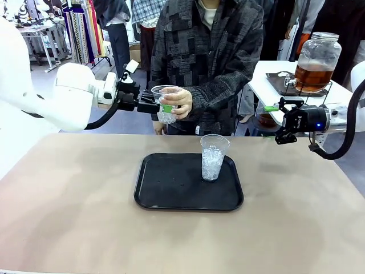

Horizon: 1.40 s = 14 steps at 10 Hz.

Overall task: Pour the drink into the iced cup.
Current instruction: Open the gripper to release the iced cup you were holding.

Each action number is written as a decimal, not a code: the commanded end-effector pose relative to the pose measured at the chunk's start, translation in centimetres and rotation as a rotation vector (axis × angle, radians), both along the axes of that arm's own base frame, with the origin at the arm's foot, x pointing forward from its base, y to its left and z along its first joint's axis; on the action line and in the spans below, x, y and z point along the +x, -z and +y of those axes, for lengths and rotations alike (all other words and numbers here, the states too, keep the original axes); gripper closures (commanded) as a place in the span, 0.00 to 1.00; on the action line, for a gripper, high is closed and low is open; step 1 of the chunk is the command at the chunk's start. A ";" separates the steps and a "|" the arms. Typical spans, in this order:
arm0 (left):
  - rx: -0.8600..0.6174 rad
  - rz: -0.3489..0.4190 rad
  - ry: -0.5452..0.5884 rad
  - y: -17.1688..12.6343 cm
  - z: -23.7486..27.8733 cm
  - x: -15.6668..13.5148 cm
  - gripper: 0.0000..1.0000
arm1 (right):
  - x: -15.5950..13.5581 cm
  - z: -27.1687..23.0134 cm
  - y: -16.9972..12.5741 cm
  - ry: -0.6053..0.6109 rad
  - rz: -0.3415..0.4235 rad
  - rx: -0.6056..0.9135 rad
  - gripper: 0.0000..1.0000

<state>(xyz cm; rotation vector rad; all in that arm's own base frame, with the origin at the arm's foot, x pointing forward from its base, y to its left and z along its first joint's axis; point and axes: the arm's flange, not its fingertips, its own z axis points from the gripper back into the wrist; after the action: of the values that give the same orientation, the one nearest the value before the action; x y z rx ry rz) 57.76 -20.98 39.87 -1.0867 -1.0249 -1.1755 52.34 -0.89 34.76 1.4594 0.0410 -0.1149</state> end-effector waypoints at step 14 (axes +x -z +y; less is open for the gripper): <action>-0.006 -0.037 0.001 6.0 7.4 -2.1 0.00 | 0.1 0.0 -0.2 0.002 -0.003 0.002 0.00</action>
<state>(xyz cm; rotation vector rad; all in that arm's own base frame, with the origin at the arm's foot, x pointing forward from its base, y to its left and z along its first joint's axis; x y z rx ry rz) 56.68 -14.79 34.27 -1.0735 -1.0471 -1.1701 52.34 -0.89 34.76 1.4594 0.0410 -0.1150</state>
